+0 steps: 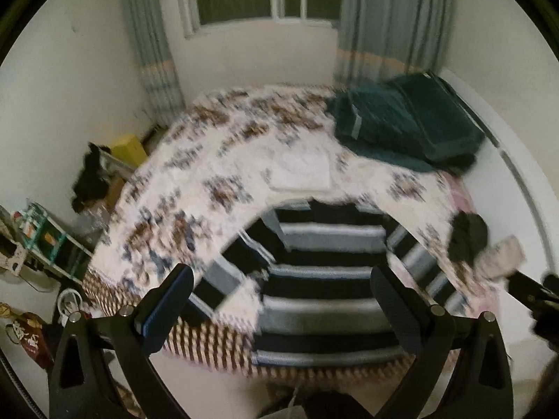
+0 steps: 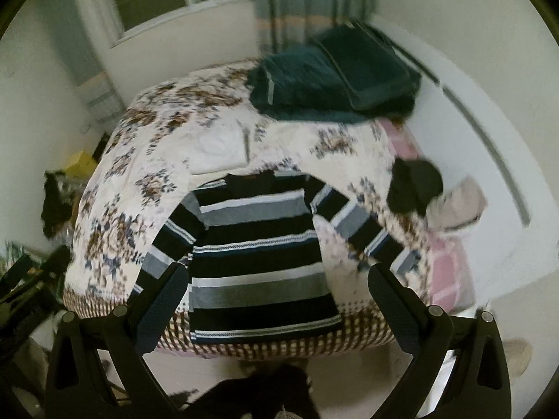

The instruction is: Fold small clothes

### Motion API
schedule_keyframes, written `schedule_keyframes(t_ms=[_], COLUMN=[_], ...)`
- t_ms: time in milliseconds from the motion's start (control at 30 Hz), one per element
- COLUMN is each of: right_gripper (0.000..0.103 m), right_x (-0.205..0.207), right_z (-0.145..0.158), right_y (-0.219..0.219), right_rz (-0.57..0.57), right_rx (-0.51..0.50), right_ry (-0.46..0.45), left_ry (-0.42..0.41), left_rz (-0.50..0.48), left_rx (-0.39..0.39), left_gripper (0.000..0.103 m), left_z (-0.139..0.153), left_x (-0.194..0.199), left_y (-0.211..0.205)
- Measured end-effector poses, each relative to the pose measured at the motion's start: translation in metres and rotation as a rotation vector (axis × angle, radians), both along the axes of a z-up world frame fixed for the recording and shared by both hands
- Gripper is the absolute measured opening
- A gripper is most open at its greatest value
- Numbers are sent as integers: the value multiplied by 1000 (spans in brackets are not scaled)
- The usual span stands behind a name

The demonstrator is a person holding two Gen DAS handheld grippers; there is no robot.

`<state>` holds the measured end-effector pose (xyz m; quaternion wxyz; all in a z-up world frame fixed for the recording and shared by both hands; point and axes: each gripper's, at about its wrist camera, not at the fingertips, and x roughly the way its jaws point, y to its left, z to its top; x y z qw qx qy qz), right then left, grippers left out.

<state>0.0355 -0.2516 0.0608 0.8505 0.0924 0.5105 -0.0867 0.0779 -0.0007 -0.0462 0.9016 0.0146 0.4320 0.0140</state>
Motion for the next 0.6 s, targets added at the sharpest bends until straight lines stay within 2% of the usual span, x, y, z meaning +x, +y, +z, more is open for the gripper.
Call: schedule_keyframes(t_ms=[133,333,467,600], right_gripper=[103,103,103,102], right_x=[20,23,14,15], right_z=[-72,-234,-363,-482], right_y=[-79,-250,-365,-435], right_rz=[-173,-498,-691,-809], right_rx=[73,231,377,464], right_ry=[88,240,296,366], left_ry=[-12,61,194,331], left_rz=[32,45,53,85], left_rx=[44,95,165,199], left_gripper=[103,103,103,103], left_z=[-40,-126,-212,-303], left_x=[37,98,134,158], left_y=[-10,-52,-83,-98])
